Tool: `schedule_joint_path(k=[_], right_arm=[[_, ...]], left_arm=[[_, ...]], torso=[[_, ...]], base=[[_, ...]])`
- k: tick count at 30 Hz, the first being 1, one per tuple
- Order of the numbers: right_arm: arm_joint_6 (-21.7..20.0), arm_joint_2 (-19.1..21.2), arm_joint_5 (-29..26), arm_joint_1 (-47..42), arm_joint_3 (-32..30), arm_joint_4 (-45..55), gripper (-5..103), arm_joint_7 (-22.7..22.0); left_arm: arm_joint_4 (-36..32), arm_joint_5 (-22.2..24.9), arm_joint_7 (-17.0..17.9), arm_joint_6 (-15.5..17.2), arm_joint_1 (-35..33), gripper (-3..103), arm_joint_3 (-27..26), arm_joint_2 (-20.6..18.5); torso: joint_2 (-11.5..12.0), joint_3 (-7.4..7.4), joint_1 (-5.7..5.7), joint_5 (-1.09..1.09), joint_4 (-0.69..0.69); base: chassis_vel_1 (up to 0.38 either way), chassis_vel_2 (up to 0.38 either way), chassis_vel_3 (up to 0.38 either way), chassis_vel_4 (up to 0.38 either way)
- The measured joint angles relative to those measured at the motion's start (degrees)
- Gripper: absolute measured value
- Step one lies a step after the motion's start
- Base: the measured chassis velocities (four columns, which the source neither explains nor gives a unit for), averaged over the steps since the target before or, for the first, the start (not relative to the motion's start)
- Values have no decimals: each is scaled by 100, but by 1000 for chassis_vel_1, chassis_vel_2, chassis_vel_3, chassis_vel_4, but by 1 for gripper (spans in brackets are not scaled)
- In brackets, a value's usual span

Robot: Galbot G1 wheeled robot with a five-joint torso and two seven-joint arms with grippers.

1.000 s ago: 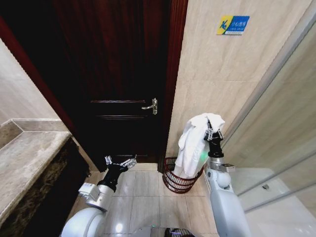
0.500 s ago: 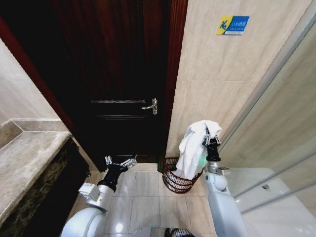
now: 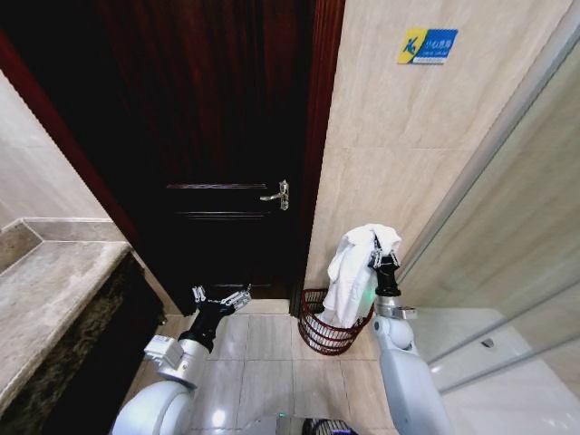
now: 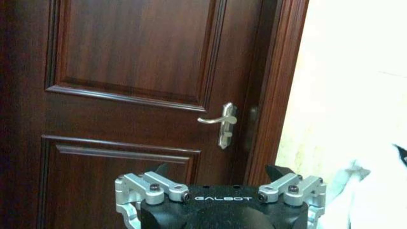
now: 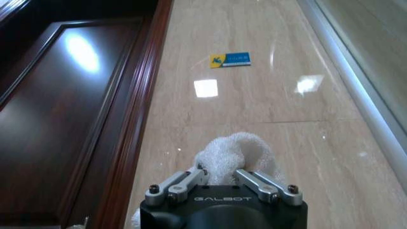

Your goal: Discard the used towel into the hamper.

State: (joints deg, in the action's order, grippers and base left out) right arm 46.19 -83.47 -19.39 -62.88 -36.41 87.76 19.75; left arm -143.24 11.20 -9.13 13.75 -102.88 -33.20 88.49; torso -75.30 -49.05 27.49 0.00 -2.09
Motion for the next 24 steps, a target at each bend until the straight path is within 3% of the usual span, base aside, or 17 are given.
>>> schedule_joint_path(k=[24], right_arm=[[93,-10,-39,-78,-106,-198,8,41]], left_arm=[[0,0,0,0,1,100,0,0]], torso=[[1,0,1,0,0]], base=[[-24,24,29,-27]])
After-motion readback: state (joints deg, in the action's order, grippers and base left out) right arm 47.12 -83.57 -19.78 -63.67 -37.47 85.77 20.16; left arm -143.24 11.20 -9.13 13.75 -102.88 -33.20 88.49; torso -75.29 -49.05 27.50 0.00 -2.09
